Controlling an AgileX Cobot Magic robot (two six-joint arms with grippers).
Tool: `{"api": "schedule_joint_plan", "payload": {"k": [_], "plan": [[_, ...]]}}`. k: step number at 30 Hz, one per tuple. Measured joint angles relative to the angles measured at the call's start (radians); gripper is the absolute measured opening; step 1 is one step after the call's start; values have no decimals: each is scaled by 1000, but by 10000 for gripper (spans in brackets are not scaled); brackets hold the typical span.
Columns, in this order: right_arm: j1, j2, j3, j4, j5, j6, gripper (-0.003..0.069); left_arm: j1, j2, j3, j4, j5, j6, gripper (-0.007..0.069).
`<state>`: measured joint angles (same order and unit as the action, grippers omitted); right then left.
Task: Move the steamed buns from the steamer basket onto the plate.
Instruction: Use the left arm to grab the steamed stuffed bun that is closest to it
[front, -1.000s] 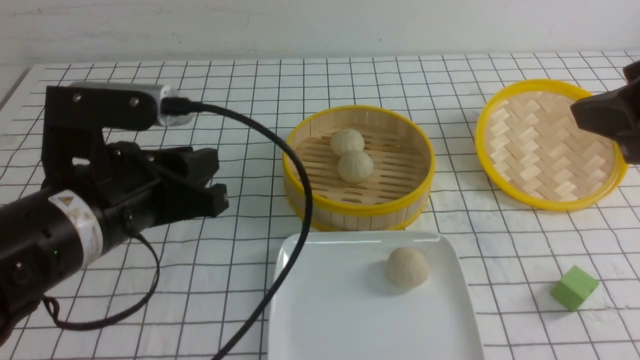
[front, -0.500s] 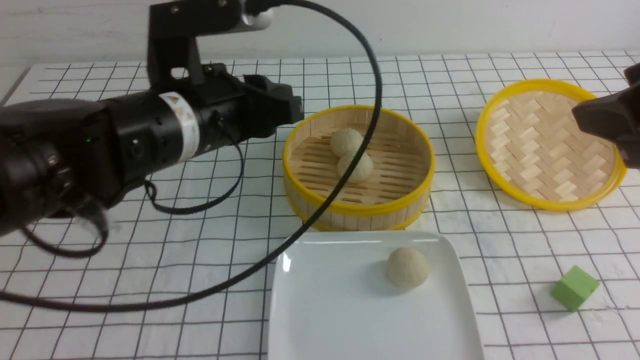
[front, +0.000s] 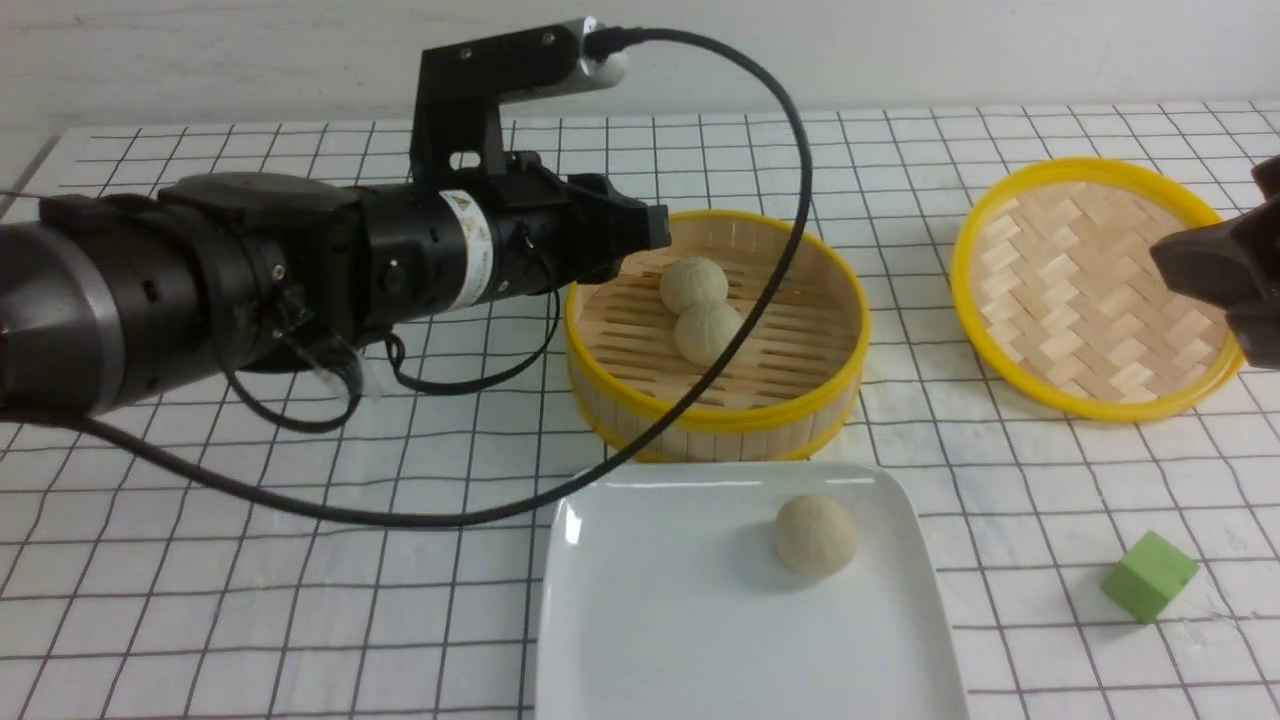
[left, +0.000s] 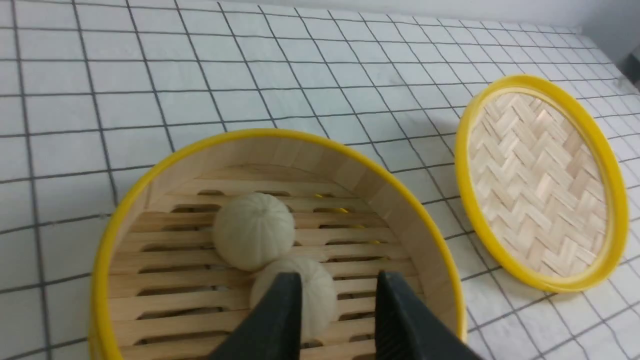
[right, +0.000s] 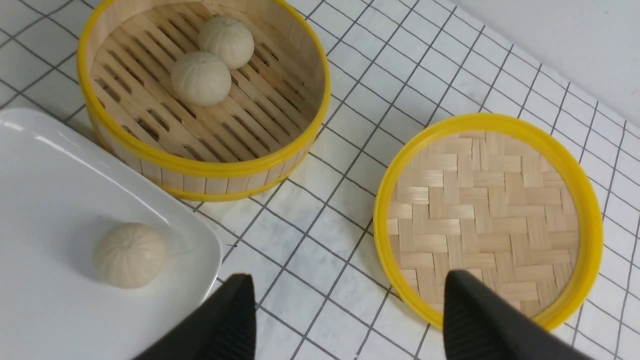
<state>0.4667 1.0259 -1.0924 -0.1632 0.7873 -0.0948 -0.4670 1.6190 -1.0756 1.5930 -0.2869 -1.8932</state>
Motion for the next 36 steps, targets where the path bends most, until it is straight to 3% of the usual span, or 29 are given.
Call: {"api": "schedule_joint_plan", "payload": {"k": [3,6,8,13,17,20,28,29,32,33,34,35,36], "plan": [[0,0,0,-1,0,0,495,0,4,-13,122,-82,-135,242],[0,0,0,-1,0,0,495,0,1,-34,161,-150,-285,242],[0,0,0,-1,0,0,495,0,-6,-37,170,-184,-322,242],[0,0,0,0,0,0,495,0,-43,-39,181,-208,-286,242],[0,0,0,1,0,0,495,0,-79,-39,184,-120,-234,242],[0,0,0,4,0,0,495,0,-93,-40,183,-26,-217,242],[0,0,0,37,0,0,495,0,-119,-40,157,451,-92,242],[0,0,0,45,0,0,495,0,-119,-40,145,597,-21,242],[0,0,0,47,0,0,495,0,-119,-40,117,805,142,242],[0,0,0,47,0,0,495,0,-119,-42,69,925,257,242],[0,0,0,47,0,0,495,0,-119,-42,59,925,257,242],[0,0,0,47,0,0,495,0,-120,-42,-38,1058,415,242],[0,0,0,47,0,0,495,0,-120,-42,-66,1071,432,242]]}}
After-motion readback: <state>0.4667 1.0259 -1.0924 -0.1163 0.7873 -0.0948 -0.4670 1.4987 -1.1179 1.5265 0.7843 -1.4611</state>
